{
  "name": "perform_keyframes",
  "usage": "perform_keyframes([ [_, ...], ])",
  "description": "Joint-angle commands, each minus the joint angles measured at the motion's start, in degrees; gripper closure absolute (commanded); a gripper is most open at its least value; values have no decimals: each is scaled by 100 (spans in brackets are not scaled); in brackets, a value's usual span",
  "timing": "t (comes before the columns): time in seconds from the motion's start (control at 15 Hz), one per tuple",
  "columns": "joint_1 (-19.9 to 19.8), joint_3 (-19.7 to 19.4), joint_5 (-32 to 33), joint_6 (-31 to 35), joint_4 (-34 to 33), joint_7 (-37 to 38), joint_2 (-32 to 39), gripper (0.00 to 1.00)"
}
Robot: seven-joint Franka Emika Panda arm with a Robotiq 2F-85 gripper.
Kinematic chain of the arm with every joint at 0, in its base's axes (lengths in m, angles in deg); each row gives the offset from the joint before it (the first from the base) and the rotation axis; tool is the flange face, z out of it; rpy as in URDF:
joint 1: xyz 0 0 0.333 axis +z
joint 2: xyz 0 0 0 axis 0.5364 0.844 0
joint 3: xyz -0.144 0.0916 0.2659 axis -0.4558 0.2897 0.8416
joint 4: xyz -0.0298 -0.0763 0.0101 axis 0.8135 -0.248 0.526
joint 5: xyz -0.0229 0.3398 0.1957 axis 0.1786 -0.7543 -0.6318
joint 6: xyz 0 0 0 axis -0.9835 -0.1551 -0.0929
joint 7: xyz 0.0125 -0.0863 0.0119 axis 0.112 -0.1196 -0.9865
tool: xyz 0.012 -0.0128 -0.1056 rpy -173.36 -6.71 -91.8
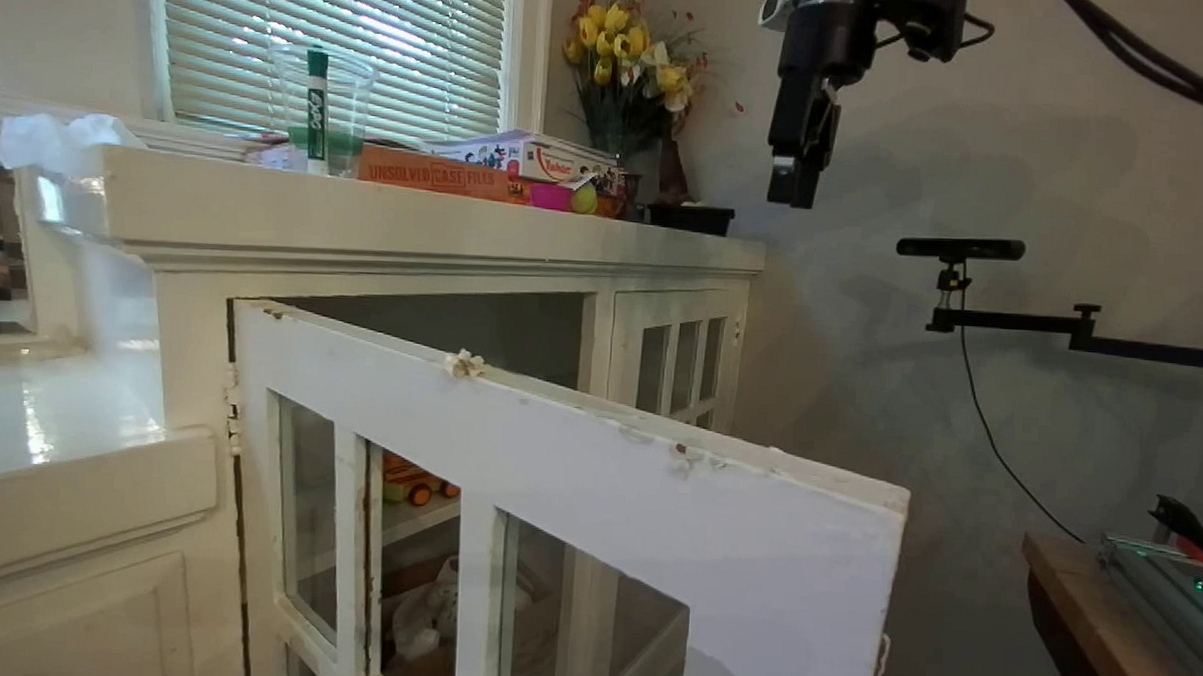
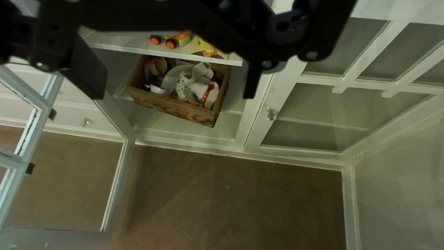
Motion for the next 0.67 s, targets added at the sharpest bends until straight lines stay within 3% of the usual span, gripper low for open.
perform_keyframes([
  [0.0, -111, 26, 240, 363, -23, 401, 458, 0],
  [0.33, -177, 50, 634, 449, -134, 778, 1088, 0],
  [0.6, -98, 31, 800, 156, -250, 947, 1386, 0],
])
